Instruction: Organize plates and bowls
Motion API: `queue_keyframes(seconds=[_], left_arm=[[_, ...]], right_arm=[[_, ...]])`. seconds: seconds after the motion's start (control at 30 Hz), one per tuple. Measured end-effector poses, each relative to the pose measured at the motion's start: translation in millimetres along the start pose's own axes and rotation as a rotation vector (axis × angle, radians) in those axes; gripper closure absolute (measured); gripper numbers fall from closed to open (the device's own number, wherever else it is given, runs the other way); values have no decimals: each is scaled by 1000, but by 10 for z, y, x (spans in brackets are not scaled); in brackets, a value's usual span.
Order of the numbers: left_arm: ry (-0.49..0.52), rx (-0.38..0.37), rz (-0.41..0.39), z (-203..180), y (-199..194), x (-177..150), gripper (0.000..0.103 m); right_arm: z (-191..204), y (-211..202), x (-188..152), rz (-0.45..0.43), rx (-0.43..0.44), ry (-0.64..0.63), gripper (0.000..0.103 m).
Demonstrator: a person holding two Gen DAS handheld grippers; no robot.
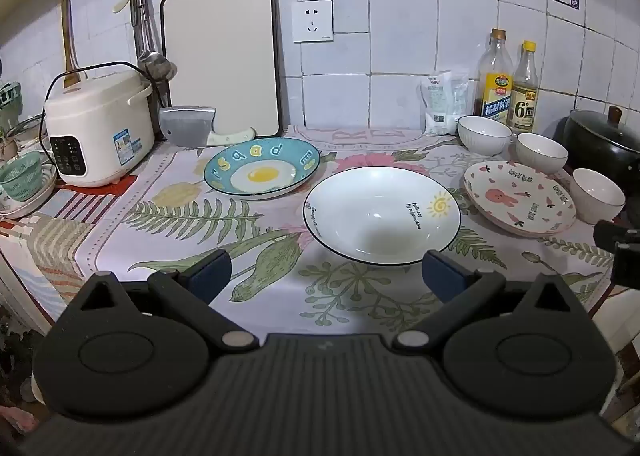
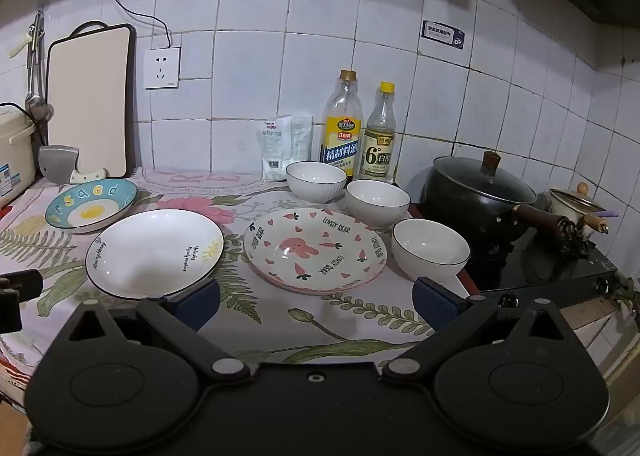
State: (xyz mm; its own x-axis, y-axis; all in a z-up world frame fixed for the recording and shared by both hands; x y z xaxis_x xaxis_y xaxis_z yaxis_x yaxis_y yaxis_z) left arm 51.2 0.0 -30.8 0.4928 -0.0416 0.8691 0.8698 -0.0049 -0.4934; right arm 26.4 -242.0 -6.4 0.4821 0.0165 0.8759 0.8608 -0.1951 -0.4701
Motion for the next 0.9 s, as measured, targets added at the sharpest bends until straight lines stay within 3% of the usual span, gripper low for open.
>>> queue_keyframes(seconds=[0.9], left_arm=[[23, -4, -29, 11, 40, -46, 0]], right_arm=[[61, 86, -61, 21, 1, -27, 0]])
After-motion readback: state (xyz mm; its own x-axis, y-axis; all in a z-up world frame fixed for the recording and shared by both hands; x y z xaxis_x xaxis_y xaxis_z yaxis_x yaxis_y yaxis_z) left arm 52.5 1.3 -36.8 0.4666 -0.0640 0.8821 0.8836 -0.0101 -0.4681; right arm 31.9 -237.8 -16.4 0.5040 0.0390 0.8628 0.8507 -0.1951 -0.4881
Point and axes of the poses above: each gripper's, at about its wrist camera, not at the fingertips, and y roughly the way its jaws point, z to its left, x to its top, the point moved 6 cm from there along y, roughly the way its jaws point, and after that the axes turned 1 degree about -z, right-handed, at the moved point
